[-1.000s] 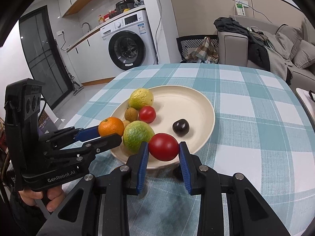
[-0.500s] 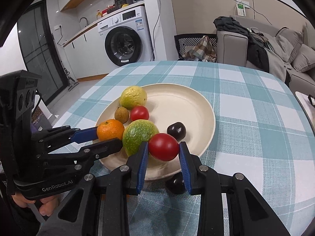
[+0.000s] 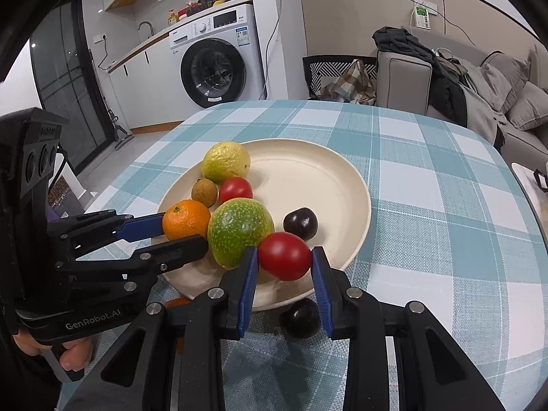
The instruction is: Organize fruits
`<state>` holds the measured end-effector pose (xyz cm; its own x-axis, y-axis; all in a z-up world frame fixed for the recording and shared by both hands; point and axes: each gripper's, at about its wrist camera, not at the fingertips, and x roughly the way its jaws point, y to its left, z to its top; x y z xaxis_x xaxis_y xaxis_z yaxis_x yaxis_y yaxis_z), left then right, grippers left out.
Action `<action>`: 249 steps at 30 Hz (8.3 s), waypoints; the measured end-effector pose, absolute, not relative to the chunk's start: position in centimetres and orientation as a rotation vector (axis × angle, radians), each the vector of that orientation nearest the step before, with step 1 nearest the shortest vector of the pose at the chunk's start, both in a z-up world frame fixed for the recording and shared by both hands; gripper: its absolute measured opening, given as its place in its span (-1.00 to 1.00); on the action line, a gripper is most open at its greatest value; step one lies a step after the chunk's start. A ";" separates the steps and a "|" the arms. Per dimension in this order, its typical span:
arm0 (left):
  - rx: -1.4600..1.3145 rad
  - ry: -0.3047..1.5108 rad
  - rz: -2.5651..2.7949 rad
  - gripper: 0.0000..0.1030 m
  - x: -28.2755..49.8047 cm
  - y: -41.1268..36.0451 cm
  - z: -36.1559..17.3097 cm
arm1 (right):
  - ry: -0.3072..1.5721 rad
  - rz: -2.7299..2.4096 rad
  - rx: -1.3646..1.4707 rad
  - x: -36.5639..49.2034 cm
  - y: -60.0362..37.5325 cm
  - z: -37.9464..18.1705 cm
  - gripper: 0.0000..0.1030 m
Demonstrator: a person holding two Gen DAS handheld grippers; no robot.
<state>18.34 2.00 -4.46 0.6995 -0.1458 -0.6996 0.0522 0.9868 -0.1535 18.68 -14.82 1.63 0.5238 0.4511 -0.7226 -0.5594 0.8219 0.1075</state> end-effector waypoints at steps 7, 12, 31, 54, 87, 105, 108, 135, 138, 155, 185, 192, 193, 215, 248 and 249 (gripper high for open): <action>-0.114 0.785 -0.100 -0.28 18.2 1.9 -4.4 | 0.815 0.613 -0.151 18.3 -15.1 1.8 -0.37; -0.112 0.783 -0.099 -0.28 18.1 1.8 -4.3 | 0.810 0.608 -0.149 18.2 -15.4 1.9 -0.35; -0.120 0.737 -0.051 0.98 13.0 1.7 -2.3 | 0.765 0.589 -0.123 14.9 -18.8 4.0 1.00; -0.116 0.811 -0.085 0.98 12.2 -0.1 -3.7 | 0.809 0.523 -0.124 15.5 -20.7 1.9 1.00; -0.054 0.866 -0.210 -0.26 12.7 -3.9 -5.1 | 0.867 0.511 -0.102 15.9 -21.3 1.3 1.00; -0.077 0.791 -0.210 -0.26 11.5 -2.1 -3.1 | 0.925 0.568 -0.083 16.4 -20.9 0.3 0.75; -0.095 0.781 -0.207 -0.26 11.3 -1.5 -2.5 | 0.944 0.566 -0.107 16.8 -20.2 -0.2 0.60; -0.226 0.709 -0.143 -0.26 10.2 3.7 0.5 | 0.910 0.569 -0.328 16.9 -15.4 -0.4 -0.48; -0.221 0.708 -0.137 -0.26 10.3 3.8 0.3 | 0.915 0.576 -0.318 16.9 -15.7 -0.3 -0.48; -0.199 0.704 -0.093 -0.26 11.4 3.9 -0.7 | 0.797 0.619 -0.245 15.3 -16.8 3.1 -0.48; -0.177 0.662 -0.070 -0.26 20.3 3.2 -2.1 | 0.735 0.606 -0.028 20.9 -17.0 3.2 -0.48; -0.138 0.676 -0.085 -0.26 20.9 2.2 -2.8 | 0.737 0.605 -0.020 21.6 -17.1 2.5 -0.48; -0.137 0.673 -0.088 -0.26 20.9 2.1 -2.8 | 0.738 0.603 -0.025 21.6 -17.0 2.4 -0.48; -0.143 0.612 -0.057 0.08 19.5 2.4 -2.2 | 0.717 0.575 -0.064 21.2 -16.9 2.5 0.03; -0.084 0.510 0.043 0.99 8.7 3.0 0.0 | 0.553 0.653 -0.065 14.1 -20.2 4.7 1.00; -0.081 0.510 0.043 0.99 8.6 2.8 0.0 | 0.548 0.656 -0.063 13.9 -20.2 4.7 1.00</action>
